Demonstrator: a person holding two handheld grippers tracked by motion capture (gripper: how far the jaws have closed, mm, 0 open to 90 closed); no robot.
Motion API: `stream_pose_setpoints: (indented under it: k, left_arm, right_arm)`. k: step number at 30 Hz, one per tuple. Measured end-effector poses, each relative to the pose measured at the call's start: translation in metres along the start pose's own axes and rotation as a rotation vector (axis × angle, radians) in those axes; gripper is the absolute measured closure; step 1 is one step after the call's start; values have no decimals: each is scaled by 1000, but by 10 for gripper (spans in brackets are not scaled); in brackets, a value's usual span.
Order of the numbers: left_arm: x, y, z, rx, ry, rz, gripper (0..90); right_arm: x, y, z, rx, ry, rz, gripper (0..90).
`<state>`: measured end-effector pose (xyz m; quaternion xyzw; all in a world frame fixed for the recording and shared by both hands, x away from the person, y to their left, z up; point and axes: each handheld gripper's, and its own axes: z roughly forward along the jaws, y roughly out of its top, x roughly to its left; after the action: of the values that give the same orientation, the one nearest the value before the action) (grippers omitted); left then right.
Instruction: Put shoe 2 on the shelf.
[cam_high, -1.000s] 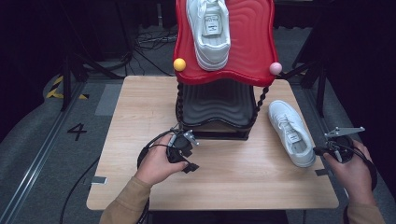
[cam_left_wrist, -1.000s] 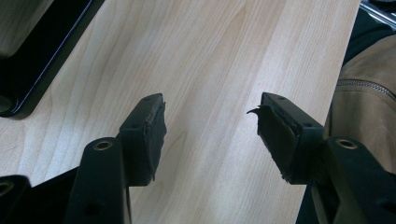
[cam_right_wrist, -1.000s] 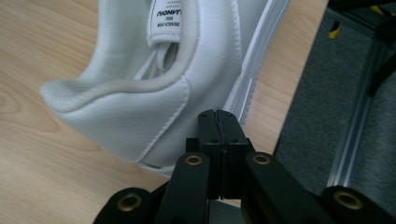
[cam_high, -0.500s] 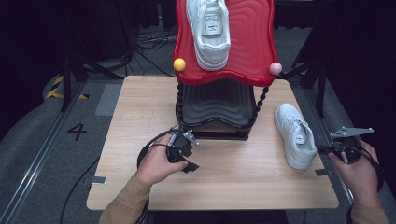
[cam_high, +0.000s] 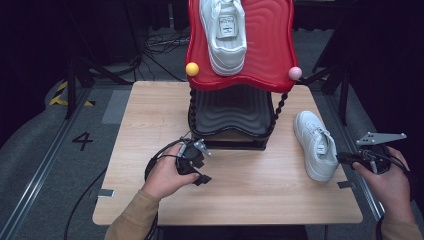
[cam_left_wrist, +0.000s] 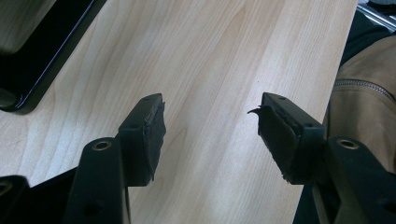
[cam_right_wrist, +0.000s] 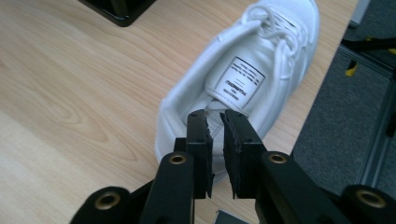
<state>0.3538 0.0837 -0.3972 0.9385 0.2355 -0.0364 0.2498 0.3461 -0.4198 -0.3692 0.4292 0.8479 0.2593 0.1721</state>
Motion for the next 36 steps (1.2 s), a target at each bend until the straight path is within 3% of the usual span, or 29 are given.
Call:
stream_pose_setpoints:
  k: [3, 7, 10, 11, 13, 18, 23, 29, 36]
  left_arm:
    - [1, -1, -2, -9, 4, -3, 416]
    - [0, -3, -3, -9, 3, -7, 416]
    - [1, -4, -4, -12, 5, -10, 416]
    - [1, -4, -5, -11, 5, -10, 416]
    - [0, -4, -5, -8, 3, -9, 416]
    - [2, -5, -4, -6, -1, -8, 415]
    - [2, -5, -4, -5, -1, -9, 414]
    - [1, -6, -3, 0, -3, -17, 413]
    - [2, -7, -3, -2, -4, -18, 412]
  right_arm:
    - [1, 5, -1, 13, 17, -25, 786]
    - [2, 22, 0, 79, 60, -101, 764]
    - [2, 27, 1, 99, 77, -120, 749]
    - [2, 34, 5, 137, 94, -148, 730]
    - [2, 36, 7, 157, 100, -157, 723]
    - [-2, 45, 21, 270, 150, -198, 668]
    - [-5, 48, 36, 344, 200, -227, 620]
    - [1, 46, 60, 451, 266, -279, 618]
    - [10, 42, 88, 546, 301, -335, 623]
